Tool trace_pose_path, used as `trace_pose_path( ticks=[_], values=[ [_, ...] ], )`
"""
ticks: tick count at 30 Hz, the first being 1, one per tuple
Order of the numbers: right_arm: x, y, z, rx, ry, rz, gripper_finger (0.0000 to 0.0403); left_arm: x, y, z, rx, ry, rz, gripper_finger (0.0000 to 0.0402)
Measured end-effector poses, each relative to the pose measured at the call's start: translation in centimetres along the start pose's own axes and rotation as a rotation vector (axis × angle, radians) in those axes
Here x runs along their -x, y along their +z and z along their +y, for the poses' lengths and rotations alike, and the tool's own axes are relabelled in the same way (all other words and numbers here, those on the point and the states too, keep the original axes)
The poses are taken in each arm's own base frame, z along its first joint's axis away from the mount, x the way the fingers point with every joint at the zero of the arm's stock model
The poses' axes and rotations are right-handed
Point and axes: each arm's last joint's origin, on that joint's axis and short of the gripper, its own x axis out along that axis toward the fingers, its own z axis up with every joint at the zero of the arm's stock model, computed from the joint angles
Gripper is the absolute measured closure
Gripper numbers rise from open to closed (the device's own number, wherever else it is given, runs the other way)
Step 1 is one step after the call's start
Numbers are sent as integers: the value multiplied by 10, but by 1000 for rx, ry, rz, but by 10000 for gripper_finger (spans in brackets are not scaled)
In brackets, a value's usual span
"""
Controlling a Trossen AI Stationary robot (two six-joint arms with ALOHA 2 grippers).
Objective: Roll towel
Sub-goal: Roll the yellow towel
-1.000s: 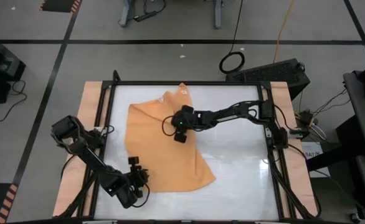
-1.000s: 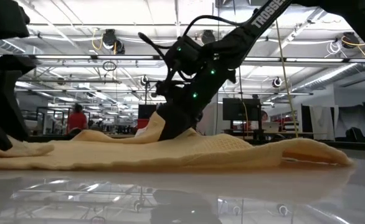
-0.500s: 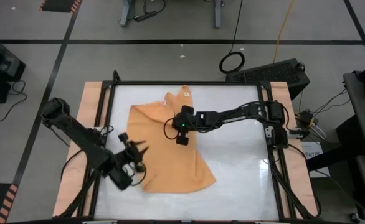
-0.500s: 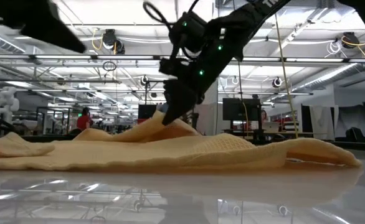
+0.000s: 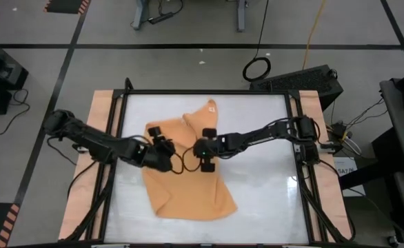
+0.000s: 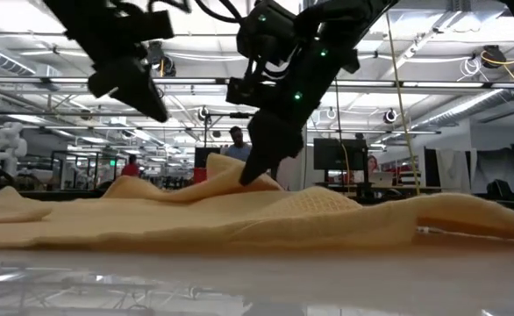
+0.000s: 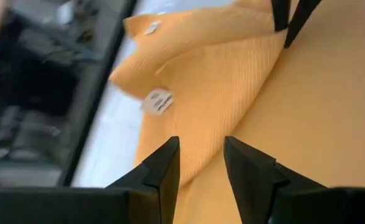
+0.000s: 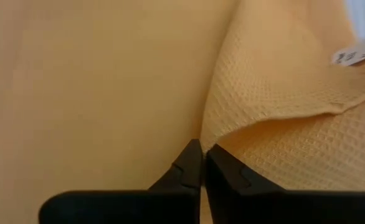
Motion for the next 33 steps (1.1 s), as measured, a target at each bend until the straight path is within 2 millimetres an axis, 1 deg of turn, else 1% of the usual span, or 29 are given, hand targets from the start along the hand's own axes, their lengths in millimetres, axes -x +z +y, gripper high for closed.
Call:
trace_pose_path(
  ticks=[3, 6, 9, 12, 15, 19, 22, 26, 29, 31, 33],
  values=[
    [2, -5, 10, 10, 15, 56, 396, -16, 3, 5, -47, -66, -50, 269],
    [5, -9, 18, 24, 14, 86, 386, -35, 0, 15, -22, -107, -78, 269],
    [10, -9, 26, 50, 17, 92, 368, -54, -10, 25, 28, -150, -103, 269],
    [18, -6, 32, 64, 26, 72, 338, -65, -12, 36, 63, -164, -157, 269],
    [34, -3, 34, 79, 34, 53, 303, -70, -7, 45, 76, -163, -231, 269],
    [64, 1, 35, 115, 49, 32, 262, -77, 0, 55, 74, -187, -313, 269],
    [86, -2, 36, 142, 58, 51, 244, -84, 0, 62, 90, -206, -315, 269],
    [108, -6, 37, 178, 67, 69, 237, -99, -3, 68, 83, -200, -268, 269],
    [111, -13, 37, 209, 69, 65, 239, -113, -4, 66, 82, -249, -236, 269],
    [108, -19, 37, 209, 69, 52, 242, -125, -3, 62, 84, -287, -215, 269],
    [102, -26, 38, 194, 69, 40, 245, -137, -6, 57, 83, -298, -165, 269]
  ],
)
